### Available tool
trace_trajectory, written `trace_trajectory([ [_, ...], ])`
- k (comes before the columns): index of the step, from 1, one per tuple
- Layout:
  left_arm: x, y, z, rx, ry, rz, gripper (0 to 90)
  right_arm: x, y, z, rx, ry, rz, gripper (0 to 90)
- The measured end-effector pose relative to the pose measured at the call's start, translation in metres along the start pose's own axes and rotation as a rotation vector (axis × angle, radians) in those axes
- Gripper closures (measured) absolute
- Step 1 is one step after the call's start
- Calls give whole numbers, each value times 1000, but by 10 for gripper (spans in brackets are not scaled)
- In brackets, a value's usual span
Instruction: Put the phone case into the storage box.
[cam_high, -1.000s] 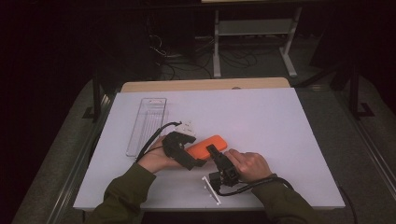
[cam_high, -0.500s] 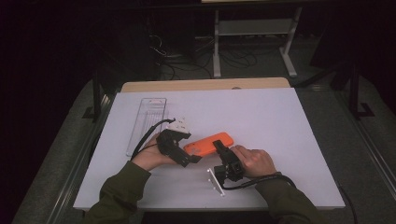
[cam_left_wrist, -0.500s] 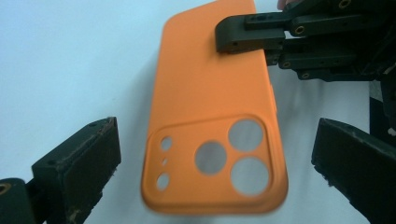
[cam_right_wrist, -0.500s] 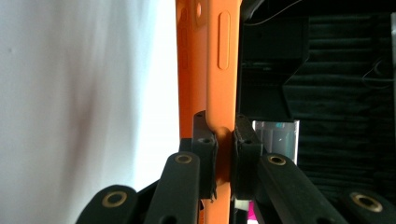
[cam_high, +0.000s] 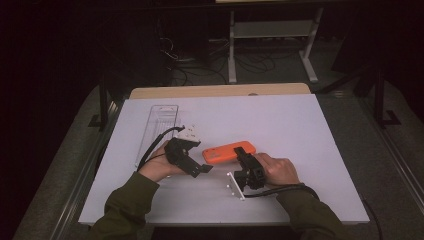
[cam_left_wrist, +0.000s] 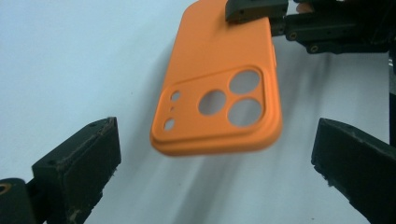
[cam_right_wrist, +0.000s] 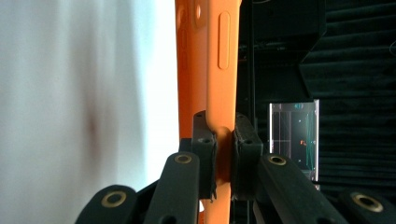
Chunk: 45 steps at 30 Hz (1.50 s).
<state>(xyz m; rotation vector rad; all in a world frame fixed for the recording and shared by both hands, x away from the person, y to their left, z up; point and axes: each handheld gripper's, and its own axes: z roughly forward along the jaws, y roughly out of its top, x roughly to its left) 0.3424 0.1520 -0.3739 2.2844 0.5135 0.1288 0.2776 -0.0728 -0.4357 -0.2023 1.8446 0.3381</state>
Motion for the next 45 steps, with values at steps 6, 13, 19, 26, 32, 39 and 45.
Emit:
trace_trajectory([
  [6, 1, 0, -1, 10, 8, 13, 12, -5, -5, 1, 13, 0, 59, 807],
  [13, 1, 0, 0, 9, 12, 12, 12, -10, -9, 2, 11, 16, 135, 806],
  [19, 0, 0, 2, 6, 12, -7, 12, -16, -13, 3, 19, 38, 223, 806],
  [26, 1, 0, 3, 19, 15, 8, 12, -20, -14, 3, 28, 68, 341, 806],
  [32, 0, 0, 4, 16, 20, 9, 12, -24, -16, 4, 25, 108, 437, 806],
  [39, 1, -1, 5, 13, 24, 13, 13, -25, -17, 5, 32, 140, 548, 806],
  [45, 3, -1, 4, 35, 11, 21, 16, -28, -20, 6, 43, 157, 608, 806],
])
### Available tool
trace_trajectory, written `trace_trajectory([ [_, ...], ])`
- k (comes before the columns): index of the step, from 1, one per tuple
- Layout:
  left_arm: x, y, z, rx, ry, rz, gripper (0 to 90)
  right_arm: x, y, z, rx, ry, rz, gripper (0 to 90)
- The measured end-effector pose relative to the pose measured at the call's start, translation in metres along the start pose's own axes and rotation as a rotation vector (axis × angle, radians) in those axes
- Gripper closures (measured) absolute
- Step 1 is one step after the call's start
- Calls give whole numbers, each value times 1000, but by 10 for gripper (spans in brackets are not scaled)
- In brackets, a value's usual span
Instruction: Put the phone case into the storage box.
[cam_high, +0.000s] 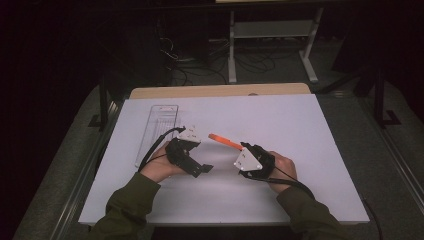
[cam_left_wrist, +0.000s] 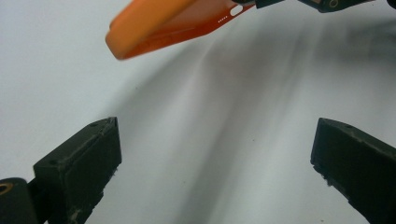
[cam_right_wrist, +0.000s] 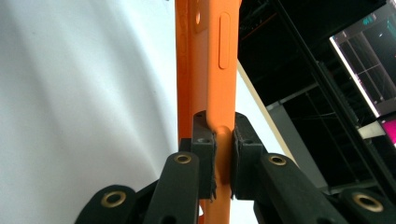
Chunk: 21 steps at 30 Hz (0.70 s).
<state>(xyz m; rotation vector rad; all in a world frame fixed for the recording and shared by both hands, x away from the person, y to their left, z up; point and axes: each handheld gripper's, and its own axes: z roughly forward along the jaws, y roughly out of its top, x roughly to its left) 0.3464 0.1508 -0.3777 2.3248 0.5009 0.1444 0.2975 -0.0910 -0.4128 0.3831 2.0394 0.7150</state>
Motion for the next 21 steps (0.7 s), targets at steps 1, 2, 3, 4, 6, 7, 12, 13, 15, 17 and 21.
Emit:
trace_trajectory([
  [1, -1, 0, 1, -11, -2, -19, 16, -1, 0, 0, 1, 4, 5, 806],
  [2, -1, 0, 2, -10, -6, -25, 16, -2, 0, 0, 1, 6, 11, 805],
  [3, -1, 0, 2, -9, -12, -28, 16, -2, -1, 0, 2, 6, 17, 806],
  [4, -1, 0, 2, -11, -13, -31, 16, -3, -1, 0, 4, 11, 22, 806],
  [6, -1, 0, 3, -17, -18, -40, 16, -4, -1, 0, 11, 14, 32, 806],
  [7, -2, 0, 3, -14, -18, -42, 16, -5, -1, 0, 9, 14, 42, 806],
  [12, -2, -1, 3, -5, -14, -14, 16, -9, -3, 0, 14, 35, 95, 806],
  [13, -2, -1, 4, -5, -13, -14, 16, -10, -3, 0, 14, 37, 108, 806],
  [15, -2, -1, 4, -10, -16, -18, 16, -11, -3, 1, 17, 41, 125, 806],
  [17, -3, -1, 4, -24, -20, -29, 16, -10, -3, 1, 16, 54, 157, 806],
  [21, -5, -1, 3, -36, -29, -36, 15, -11, -4, 2, 24, 70, 183, 806],
])
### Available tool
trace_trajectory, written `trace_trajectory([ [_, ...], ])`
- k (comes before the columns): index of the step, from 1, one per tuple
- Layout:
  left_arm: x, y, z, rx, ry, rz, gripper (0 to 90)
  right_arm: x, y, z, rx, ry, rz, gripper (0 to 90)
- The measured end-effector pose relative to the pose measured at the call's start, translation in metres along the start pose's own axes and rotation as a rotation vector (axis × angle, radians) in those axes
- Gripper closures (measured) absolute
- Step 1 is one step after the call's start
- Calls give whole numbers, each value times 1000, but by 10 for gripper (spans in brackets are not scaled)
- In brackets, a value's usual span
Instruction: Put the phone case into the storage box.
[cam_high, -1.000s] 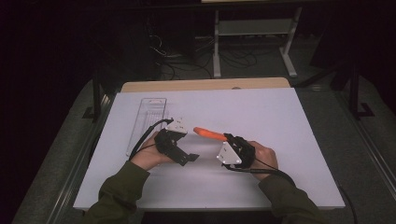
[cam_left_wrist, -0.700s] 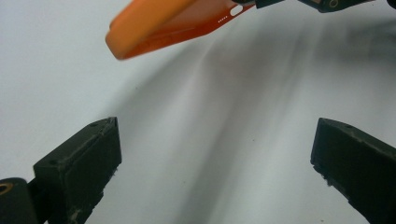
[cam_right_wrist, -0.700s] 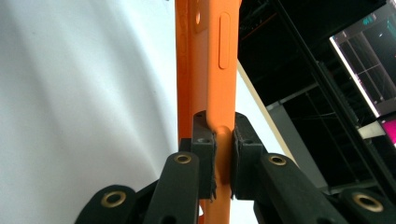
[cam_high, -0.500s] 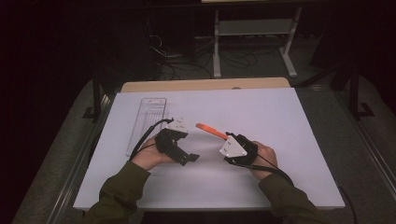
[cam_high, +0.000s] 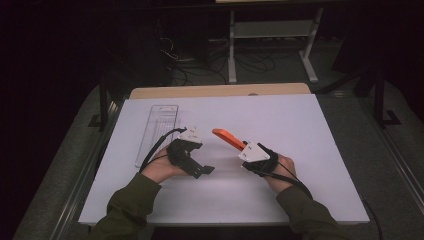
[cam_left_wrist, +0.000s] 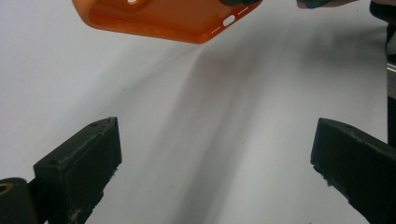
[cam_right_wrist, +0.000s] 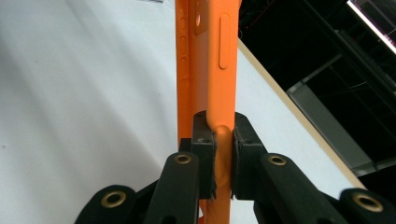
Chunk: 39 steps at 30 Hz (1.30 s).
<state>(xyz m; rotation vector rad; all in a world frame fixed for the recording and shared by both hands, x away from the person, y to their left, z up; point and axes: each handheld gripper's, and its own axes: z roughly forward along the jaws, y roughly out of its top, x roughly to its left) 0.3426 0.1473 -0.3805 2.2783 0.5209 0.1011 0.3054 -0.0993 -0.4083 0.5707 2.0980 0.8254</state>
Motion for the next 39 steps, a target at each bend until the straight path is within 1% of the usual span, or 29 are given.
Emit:
trace_trajectory([
  [2, -1, 0, -1, 8, -4, -1, 15, 0, 0, 0, 1, 12, 34, 806],
  [4, -1, 0, -1, 7, -4, -5, 14, -2, 0, 0, -1, 20, 49, 806],
  [6, -2, 0, 0, 3, 6, -6, 14, -1, 1, 0, 0, 31, 103, 806],
  [8, -1, 0, 0, 4, 11, -5, 14, -3, 0, 1, 3, 42, 124, 806],
  [12, -1, 0, 0, 11, 25, 0, 15, -6, -1, 1, 10, 70, 208, 806],
  [16, -1, 0, 1, 8, 31, -8, 15, -10, -3, 2, 8, 97, 281, 805],
  [17, -1, -1, 1, 2, 34, -17, 15, -11, -3, 2, 6, 105, 297, 805],
  [18, 0, 0, 0, 20, 34, 1, 15, -12, -3, 2, 5, 113, 314, 805],
  [19, 1, 0, 0, 21, 32, -1, 16, -13, -4, 2, 9, 121, 331, 806],
  [20, 0, 0, 1, 2, 34, -20, 16, -14, -5, 3, 2, 125, 335, 806],
  [23, 0, -1, 0, -1, 42, -19, 16, -16, -6, 3, 3, 135, 367, 805],
  [24, 1, -1, 0, -5, 44, -23, 16, -16, -6, 2, 6, 144, 387, 805],
  [26, 1, -1, -1, 1, 49, -19, 16, -17, -7, 3, 5, 150, 405, 805],
  [28, 1, -1, -1, 0, 53, -17, 16, -18, -7, 2, -1, 163, 441, 806],
  [29, 2, 0, -1, -1, 56, -17, 17, -18, -7, 2, -14, 167, 467, 805],
  [31, 1, -1, -1, -3, 61, -20, 17, -20, -8, 2, -12, 178, 485, 806],
  [32, 2, -1, -1, -5, 63, -20, 17, -22, -9, 2, -14, 186, 507, 806],
  [33, 2, -1, -1, -9, 64, -23, 17, -22, -9, 2, -16, 191, 528, 806],
  [34, 2, -1, -2, -10, 61, -34, 17, -24, -10, 2, -25, 195, 535, 806],
  [35, 4, -1, -2, -5, 65, -31, 17, -25, -11, 2, -26, 196, 550, 806],
  [36, 4, -1, -2, -17, 66, -41, 17, -25, -12, 1, -31, 198, 565, 806],
  [38, 4, -1, -3, -28, 71, -57, 17, -26, -13, 1, -41, 190, 561, 806],
  [39, 5, -1, -3, -33, 72, -61, 17, -26, -13, 1, -43, 189, 567, 806],
])
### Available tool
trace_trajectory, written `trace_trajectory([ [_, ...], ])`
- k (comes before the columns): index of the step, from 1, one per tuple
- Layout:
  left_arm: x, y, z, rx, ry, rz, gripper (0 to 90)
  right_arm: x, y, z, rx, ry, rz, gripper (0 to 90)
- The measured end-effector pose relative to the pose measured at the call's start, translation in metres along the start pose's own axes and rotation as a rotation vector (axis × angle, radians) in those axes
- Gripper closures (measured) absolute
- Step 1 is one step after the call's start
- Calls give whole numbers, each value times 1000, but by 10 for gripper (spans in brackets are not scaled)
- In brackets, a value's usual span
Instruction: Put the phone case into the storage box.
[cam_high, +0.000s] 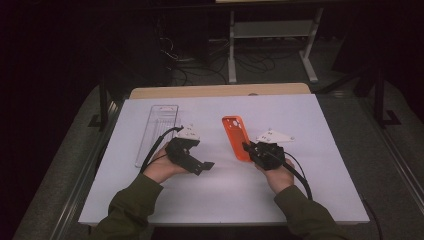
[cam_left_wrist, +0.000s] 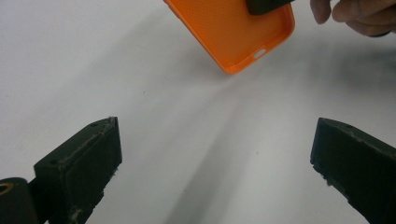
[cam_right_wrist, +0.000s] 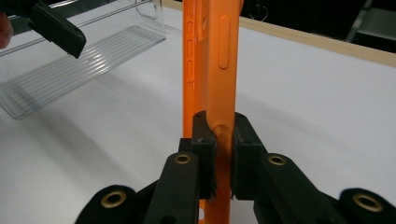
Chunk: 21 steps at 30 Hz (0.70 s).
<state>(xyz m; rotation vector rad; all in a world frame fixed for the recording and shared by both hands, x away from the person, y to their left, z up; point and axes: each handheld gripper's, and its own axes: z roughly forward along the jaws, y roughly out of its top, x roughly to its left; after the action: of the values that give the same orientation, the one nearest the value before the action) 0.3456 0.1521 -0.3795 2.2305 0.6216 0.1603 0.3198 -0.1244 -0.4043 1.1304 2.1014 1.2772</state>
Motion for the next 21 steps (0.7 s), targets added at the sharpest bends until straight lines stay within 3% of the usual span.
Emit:
trace_trajectory([
  [5, 1, 2, -3, -33, 5, -28, 17, 2, 0, -2, -13, -8, -1, 806],
  [11, 5, 5, -5, -52, 18, -21, 17, 5, 1, -3, -32, -19, -17, 806],
  [15, 6, 8, -4, -83, 14, -56, 17, 8, 2, -4, -28, -19, -3, 805],
  [21, 12, 15, -4, -91, 13, -60, 17, 9, 2, -4, -34, -15, -3, 805],
])
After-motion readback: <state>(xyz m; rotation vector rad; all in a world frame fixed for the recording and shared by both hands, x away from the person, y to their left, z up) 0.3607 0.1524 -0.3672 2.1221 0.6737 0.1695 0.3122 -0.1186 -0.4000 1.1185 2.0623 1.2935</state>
